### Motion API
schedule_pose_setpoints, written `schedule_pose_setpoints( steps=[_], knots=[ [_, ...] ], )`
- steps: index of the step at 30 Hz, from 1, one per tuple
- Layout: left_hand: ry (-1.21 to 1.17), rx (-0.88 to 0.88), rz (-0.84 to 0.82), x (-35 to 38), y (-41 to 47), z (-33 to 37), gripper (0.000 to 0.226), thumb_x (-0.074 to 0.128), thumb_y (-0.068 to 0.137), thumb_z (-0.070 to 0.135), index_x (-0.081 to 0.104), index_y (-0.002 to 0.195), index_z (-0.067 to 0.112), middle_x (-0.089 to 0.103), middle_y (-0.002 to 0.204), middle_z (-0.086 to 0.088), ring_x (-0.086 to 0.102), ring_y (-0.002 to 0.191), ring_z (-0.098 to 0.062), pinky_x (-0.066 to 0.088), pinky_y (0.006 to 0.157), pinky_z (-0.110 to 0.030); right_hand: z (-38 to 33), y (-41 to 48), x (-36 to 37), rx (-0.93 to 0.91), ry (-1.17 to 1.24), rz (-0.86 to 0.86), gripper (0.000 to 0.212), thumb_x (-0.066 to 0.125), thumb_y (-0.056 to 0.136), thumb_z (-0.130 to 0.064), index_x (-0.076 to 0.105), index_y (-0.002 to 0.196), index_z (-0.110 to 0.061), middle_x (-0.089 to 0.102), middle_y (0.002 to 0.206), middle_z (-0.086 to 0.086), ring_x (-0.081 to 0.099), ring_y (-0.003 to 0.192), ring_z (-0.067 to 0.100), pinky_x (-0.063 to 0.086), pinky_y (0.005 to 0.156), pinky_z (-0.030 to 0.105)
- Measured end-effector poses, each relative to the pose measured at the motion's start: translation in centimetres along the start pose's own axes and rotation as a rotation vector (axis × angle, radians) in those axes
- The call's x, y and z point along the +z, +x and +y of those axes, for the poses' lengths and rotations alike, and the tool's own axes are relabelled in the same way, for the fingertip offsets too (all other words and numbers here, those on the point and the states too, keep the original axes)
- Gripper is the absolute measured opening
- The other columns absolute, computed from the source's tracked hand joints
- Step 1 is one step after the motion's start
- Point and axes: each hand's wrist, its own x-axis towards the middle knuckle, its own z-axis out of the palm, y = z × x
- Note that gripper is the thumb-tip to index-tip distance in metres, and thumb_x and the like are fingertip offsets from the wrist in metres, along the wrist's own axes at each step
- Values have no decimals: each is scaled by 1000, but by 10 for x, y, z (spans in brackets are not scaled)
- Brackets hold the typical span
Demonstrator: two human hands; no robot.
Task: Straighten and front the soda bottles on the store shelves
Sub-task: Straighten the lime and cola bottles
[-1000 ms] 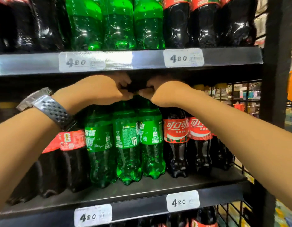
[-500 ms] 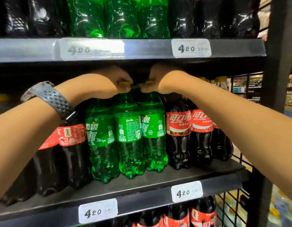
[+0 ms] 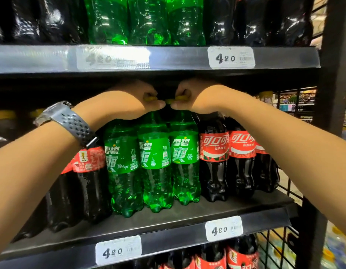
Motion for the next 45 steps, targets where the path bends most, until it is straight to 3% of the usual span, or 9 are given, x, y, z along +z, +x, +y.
schedule_pose_setpoints(
  steps=[2, 5, 11, 16, 21, 29, 34, 38, 45],
  knots=[
    [-89, 26, -94, -7, -1, -3, 37, 61, 91, 36, 62, 124, 18, 66, 116, -3, 61, 106, -24, 47, 96, -38, 3, -1, 0, 55, -31, 53, 51, 59, 80, -64, 59, 104, -19, 57, 93, 0, 53, 80, 21, 35, 63, 28],
    [-66, 44, -137, -11, -3, -5, 33, 63, 91, 24, 63, 124, 19, 66, 99, 5, 62, 100, -21, 46, 86, -29, 4, 1, 1, 57, -71, 59, 49, 61, 80, -61, 66, 92, -13, 64, 87, 5, 58, 75, 25, 36, 57, 28],
    [-59, -4, -30, -3, -3, 2, 22, 67, 86, 36, 71, 99, 19, 70, 93, -7, 65, 87, -27, 52, 83, -42, 4, 1, -2, 19, -15, -29, 33, 63, 87, -43, 69, 102, -15, 67, 93, 6, 60, 82, 24, 38, 63, 27],
    [-7, -12, -22, -5, -6, 4, 29, 63, 87, 42, 70, 104, 20, 70, 99, -6, 64, 91, -26, 51, 85, -42, 5, -1, -5, -17, 29, -68, 31, 61, 89, -41, 68, 107, -17, 66, 98, 4, 60, 86, 22, 42, 69, 27],
    [18, -17, -8, -7, -9, 6, 25, 61, 90, 38, 71, 105, 21, 70, 98, -7, 63, 90, -27, 51, 83, -40, 6, 0, -1, 5, 42, -39, 34, 65, 85, -46, 67, 100, -16, 65, 93, 4, 58, 80, 21, 38, 61, 26],
    [-61, -54, 36, -17, -22, -8, 37, 56, 93, 42, 60, 121, 19, 67, 112, -1, 62, 98, -21, 47, 88, -30, -15, 0, -3, 33, 69, 30, 54, 57, 86, -56, 49, 127, -22, 59, 123, 0, 57, 107, 23, 46, 93, 39],
    [97, -106, 109, -41, -54, -56, 22, 54, 92, 45, 59, 113, 39, 60, 97, 18, 58, 76, -9, 36, 64, -19, -73, 6, 6, -121, 183, 101, 42, 48, 87, -61, 54, 116, -32, 63, 116, -6, 57, 102, 18, 41, 79, 29],
    [110, -117, 44, -52, -68, -84, 29, 58, 90, 45, 61, 116, 32, 63, 100, 15, 60, 90, -13, 41, 78, -26, -107, 19, 18, -135, 185, 68, 52, 43, 88, -65, 49, 125, -29, 61, 120, -2, 53, 99, 19, 35, 77, 29],
    [57, -51, -144, -60, -75, -114, 25, 60, 91, 39, 67, 112, 29, 69, 99, 13, 65, 90, -10, 51, 81, -27, -130, 38, 25, -32, -42, 159, 48, 54, 80, -68, 49, 81, -20, 47, 84, 3, 47, 77, 25, 37, 66, 30]
  ],
)
